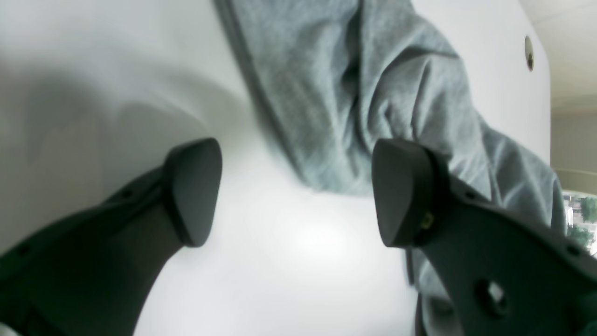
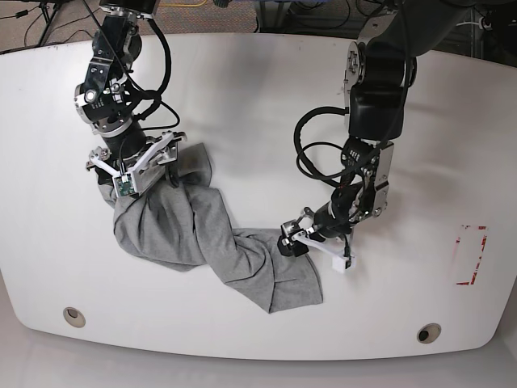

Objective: Layout the t-shirt on the table in an organized manner, then fold the t-shirt properly
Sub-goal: 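Move the left gripper to the twisted shirt end and grasp it, then pull the grasped shirt end with the left gripper toward the right gripper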

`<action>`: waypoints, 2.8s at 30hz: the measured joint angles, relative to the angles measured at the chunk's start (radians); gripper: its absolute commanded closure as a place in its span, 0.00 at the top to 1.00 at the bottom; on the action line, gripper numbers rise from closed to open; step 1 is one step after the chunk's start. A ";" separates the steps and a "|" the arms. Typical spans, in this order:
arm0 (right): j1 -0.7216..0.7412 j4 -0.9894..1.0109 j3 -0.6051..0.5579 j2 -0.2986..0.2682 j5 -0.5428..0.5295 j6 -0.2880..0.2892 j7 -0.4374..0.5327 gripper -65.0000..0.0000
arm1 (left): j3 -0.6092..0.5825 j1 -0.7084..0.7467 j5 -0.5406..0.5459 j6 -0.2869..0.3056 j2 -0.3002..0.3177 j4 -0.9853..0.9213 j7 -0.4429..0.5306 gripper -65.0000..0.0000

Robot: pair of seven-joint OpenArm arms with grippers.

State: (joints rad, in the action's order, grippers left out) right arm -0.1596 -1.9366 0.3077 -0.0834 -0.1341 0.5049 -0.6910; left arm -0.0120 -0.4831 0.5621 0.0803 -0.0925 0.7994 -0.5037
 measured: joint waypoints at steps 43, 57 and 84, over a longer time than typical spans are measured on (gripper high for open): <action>0.002 -0.015 0.093 0.005 -0.001 0.000 0.000 0.71 | -0.100 0.023 0.005 -0.029 0.088 0.005 0.129 0.01; 0.065 -0.002 0.101 0.070 -0.224 -0.006 -0.158 0.71 | -0.013 0.225 0.006 -0.020 0.199 0.355 -0.033 0.01; 0.026 0.125 -0.142 0.080 -0.103 -0.034 -0.151 0.70 | 0.011 0.438 0.007 -0.015 0.309 0.599 -0.038 0.01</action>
State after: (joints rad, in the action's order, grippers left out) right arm -0.1341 -1.8114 0.1661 -0.0036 -0.2371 0.4713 -0.8421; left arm -0.0013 -0.0456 0.5690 0.0654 0.2169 1.3979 -0.5419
